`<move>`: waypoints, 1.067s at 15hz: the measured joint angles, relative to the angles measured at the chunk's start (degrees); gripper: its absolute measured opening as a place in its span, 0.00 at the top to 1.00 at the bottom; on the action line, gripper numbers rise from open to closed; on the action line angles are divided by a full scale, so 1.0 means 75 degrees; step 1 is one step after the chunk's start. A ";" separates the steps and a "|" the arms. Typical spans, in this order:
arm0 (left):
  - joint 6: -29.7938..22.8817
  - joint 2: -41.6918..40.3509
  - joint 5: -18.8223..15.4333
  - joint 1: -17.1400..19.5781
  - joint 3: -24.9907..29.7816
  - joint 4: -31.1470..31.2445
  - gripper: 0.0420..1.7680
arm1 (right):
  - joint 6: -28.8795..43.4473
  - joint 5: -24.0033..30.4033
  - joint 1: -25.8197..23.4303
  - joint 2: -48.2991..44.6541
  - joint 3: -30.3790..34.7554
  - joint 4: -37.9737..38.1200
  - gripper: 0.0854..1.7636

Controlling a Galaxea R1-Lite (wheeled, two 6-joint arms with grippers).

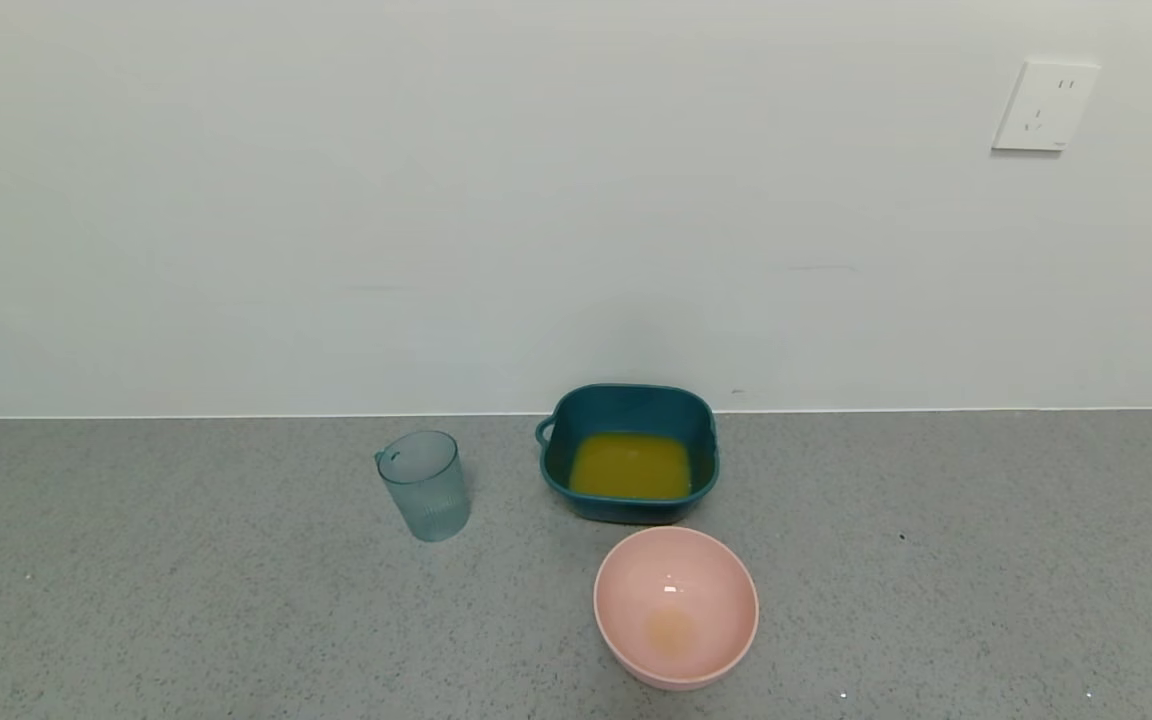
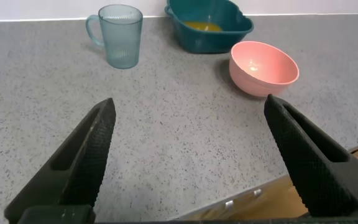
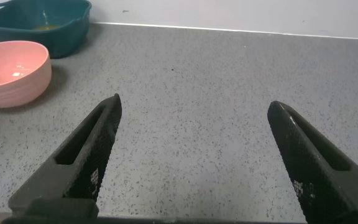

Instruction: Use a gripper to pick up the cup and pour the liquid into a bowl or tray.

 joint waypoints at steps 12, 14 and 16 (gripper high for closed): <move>0.1196 -0.2103 0.2248 -0.0052 0.0254 0.1071 0.03 | -0.0002 -0.0003 0.0000 0.0000 0.0003 -0.0003 0.03; 0.1185 -0.2116 0.2264 -0.0052 0.0283 0.1087 0.03 | 0.0000 0.0000 0.0000 0.0000 0.0003 0.0000 0.03; 0.1362 -0.2120 0.2502 -0.0052 0.0393 0.1035 0.03 | -0.0002 0.0000 0.0000 0.0000 0.0003 0.0000 0.03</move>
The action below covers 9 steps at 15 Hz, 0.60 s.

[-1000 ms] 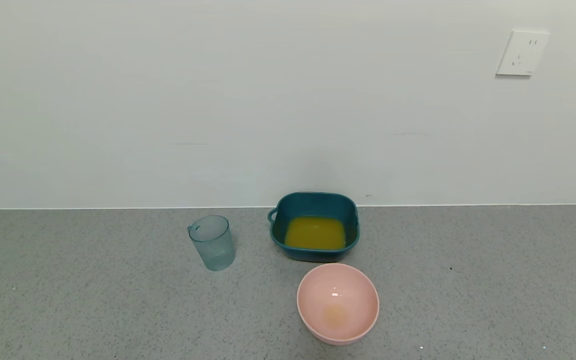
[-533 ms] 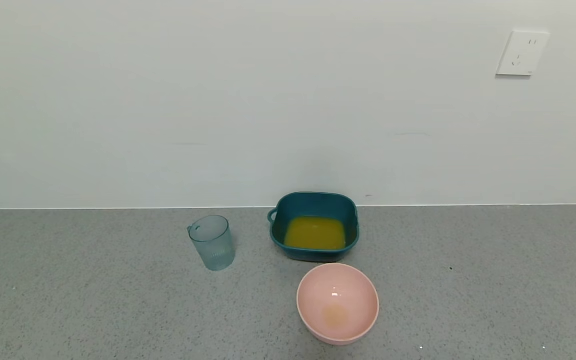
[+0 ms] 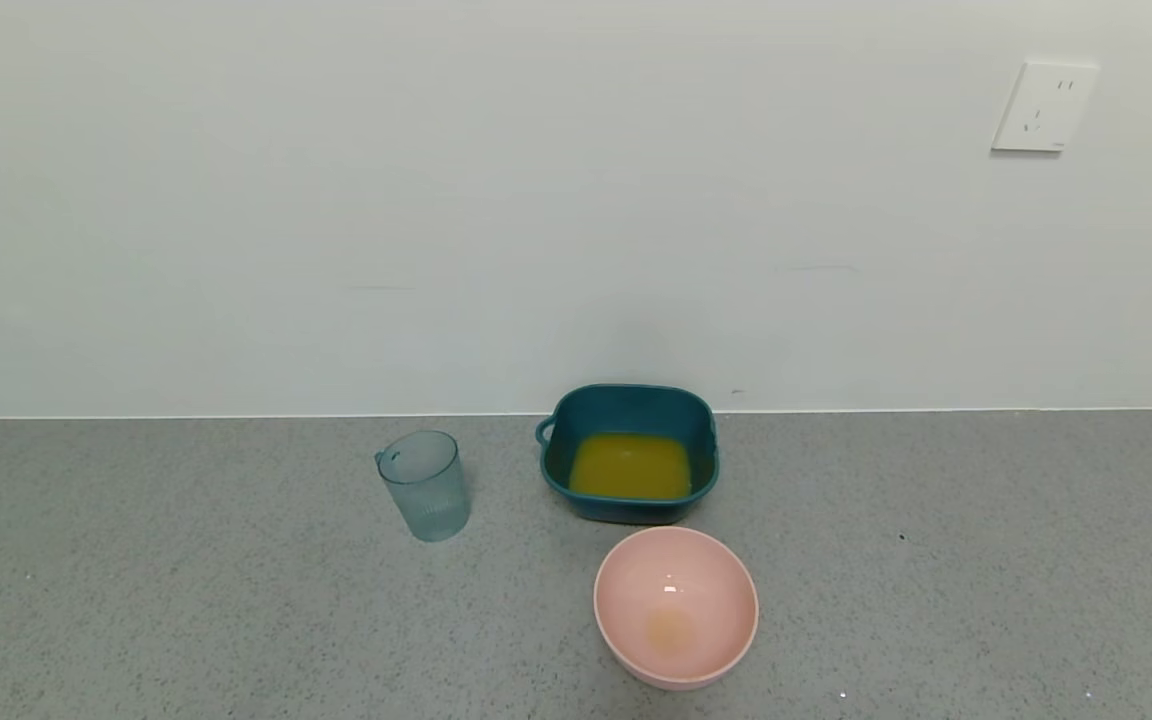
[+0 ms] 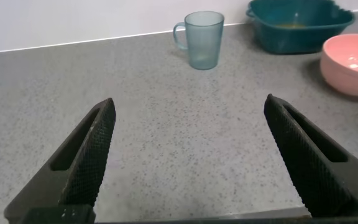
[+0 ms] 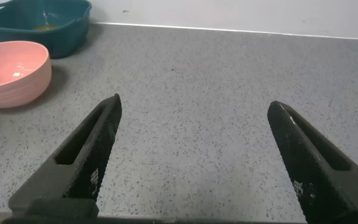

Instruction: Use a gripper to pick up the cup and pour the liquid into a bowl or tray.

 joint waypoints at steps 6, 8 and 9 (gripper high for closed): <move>0.0245 -0.0003 -0.0065 0.0000 0.0234 -0.0362 0.03 | 0.0002 0.0005 0.0000 0.0000 0.0000 -0.0007 0.03; 0.0163 -0.0003 -0.0039 0.0000 0.0245 -0.0414 0.03 | -0.0018 0.0011 0.0000 0.0000 0.0000 0.0003 0.03; 0.0161 -0.0003 -0.0033 0.0000 0.0252 -0.0397 0.03 | -0.0028 0.0020 0.0000 0.0000 0.0000 0.0026 0.03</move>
